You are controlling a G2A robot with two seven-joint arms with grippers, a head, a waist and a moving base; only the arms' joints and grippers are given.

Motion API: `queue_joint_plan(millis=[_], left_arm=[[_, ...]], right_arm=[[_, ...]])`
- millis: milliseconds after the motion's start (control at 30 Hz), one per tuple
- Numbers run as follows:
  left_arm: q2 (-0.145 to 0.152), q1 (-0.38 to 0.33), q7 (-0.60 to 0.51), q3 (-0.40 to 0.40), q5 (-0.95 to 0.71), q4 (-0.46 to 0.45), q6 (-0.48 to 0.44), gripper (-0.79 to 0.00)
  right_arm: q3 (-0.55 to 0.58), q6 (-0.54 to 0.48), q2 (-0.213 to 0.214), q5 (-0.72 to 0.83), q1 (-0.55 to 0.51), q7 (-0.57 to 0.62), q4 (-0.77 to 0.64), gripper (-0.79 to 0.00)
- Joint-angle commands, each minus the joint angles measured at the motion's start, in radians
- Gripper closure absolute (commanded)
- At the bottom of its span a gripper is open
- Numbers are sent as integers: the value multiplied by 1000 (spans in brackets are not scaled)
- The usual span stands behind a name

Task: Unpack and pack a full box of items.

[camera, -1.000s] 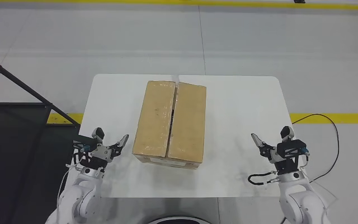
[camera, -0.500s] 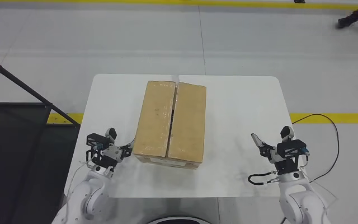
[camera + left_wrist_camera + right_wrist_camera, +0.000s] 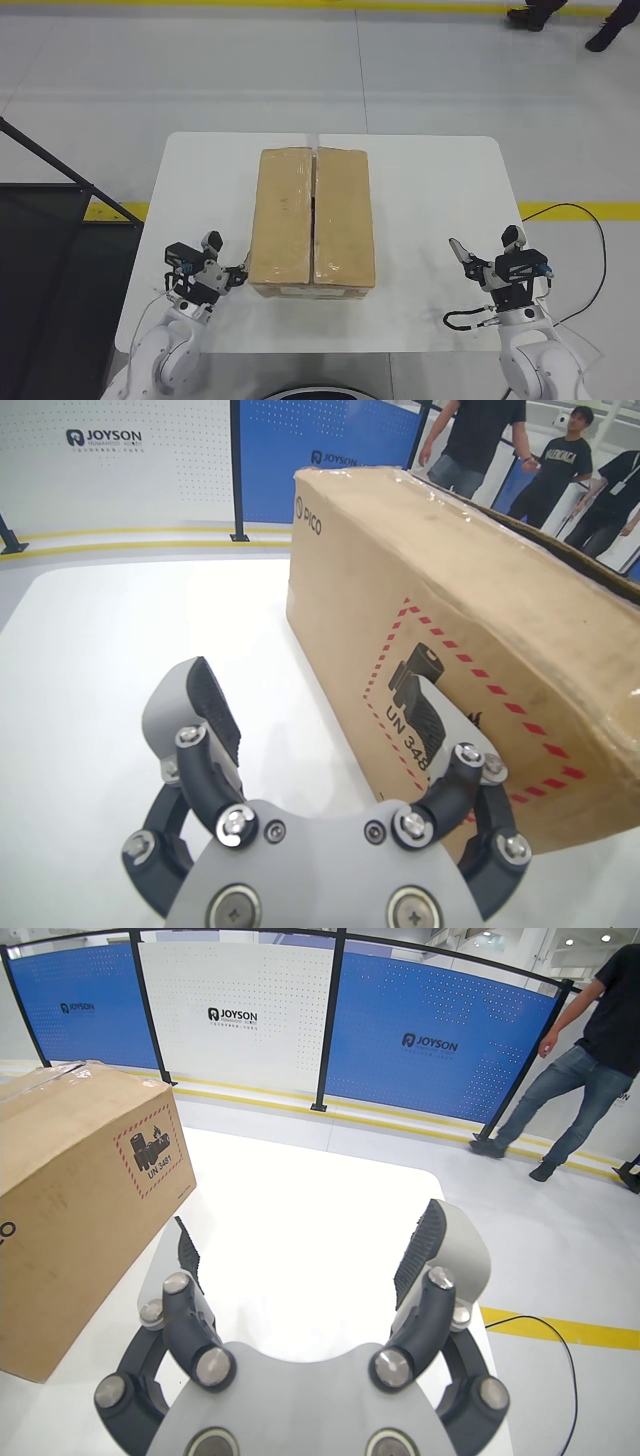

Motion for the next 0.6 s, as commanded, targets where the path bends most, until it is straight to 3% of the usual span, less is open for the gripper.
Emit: queue_joint_plan(millis=[0, 567], left_arm=[[0, -3, 1, 7, 14, 0, -10, -785], [-3, -23, 3, 67, 63, -14, -81, -785]], right_arm=[[0, 0, 0, 0, 0, 0, 0, -785], [0, 0, 0, 0, 0, 0, 0, -785]])
